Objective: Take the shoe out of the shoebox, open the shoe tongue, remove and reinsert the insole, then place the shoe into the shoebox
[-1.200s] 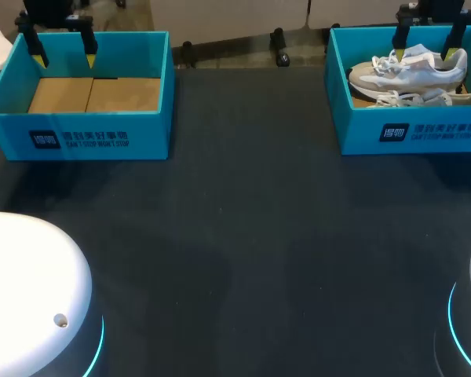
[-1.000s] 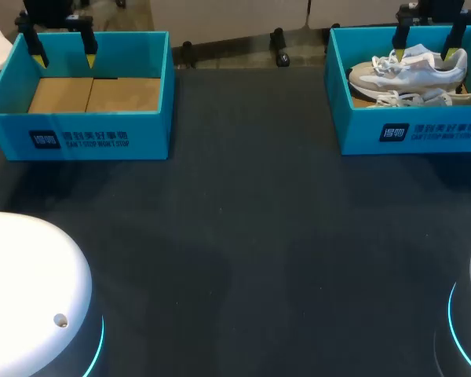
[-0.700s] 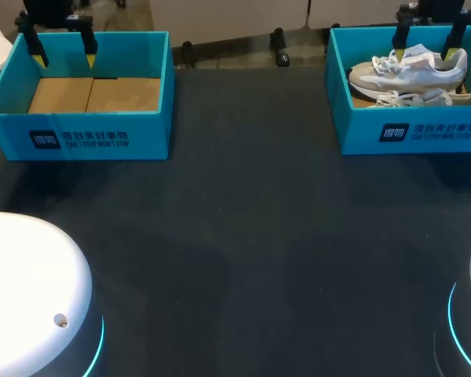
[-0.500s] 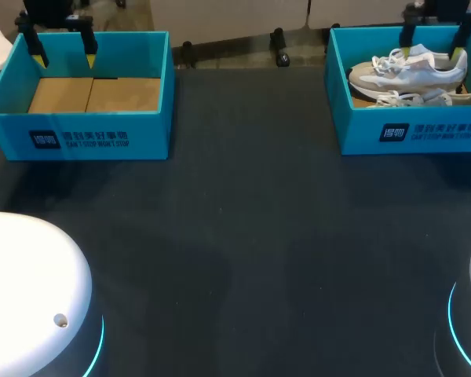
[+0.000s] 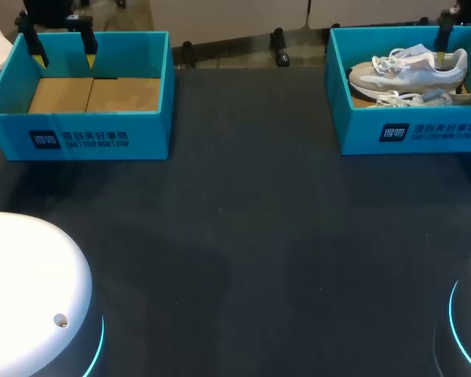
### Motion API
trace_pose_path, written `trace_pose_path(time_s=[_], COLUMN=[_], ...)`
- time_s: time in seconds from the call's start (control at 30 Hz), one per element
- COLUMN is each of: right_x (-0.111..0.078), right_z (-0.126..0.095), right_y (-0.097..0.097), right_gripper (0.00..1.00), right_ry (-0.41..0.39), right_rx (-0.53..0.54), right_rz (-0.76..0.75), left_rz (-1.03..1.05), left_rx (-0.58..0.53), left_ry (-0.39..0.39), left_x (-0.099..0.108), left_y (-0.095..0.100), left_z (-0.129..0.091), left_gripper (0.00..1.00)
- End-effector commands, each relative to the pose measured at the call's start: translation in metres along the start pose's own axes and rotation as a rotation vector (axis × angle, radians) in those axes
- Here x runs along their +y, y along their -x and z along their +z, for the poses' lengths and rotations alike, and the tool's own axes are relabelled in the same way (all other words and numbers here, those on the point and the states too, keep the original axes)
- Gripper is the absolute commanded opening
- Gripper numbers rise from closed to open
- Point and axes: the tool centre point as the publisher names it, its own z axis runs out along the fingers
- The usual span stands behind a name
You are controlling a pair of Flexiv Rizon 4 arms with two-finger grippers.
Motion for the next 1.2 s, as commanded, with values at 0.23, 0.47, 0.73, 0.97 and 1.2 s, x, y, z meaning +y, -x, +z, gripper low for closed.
trace_pose_path(time_s=[0.23, 0.47, 0.73, 0.97, 1.2], right_x=[0.0, -0.001, -0.003, -0.003, 0.0], right_z=[0.033, 0.06, 0.083, 0.099, 0.111], right_y=[0.037, 0.048, 0.051, 0.057, 0.059], right_gripper=[1.0, 1.0, 1.0, 1.0, 1.0], right_ry=[0.02, 0.04, 0.042, 0.045, 0.055], right_rx=[0.011, 0.001, -0.028, -0.024, -0.01], right_rz=[0.032, 0.046, 0.05, 0.06, 0.054], left_rz=[0.0, 0.0, 0.0, 0.0, 0.0], left_rx=[0.0, 0.0, 0.0, 0.0, 0.0], left_ry=[0.0, 0.0, 0.0, 0.0, 0.0], left_x=[0.0, 0.0, 0.0, 0.0, 0.0], left_y=[0.0, 0.0, 0.0, 0.0, 0.0], left_z=[0.0, 0.0, 0.0, 0.0, 0.0], left_gripper=[1.0, 1.0, 1.0, 1.0, 1.0])
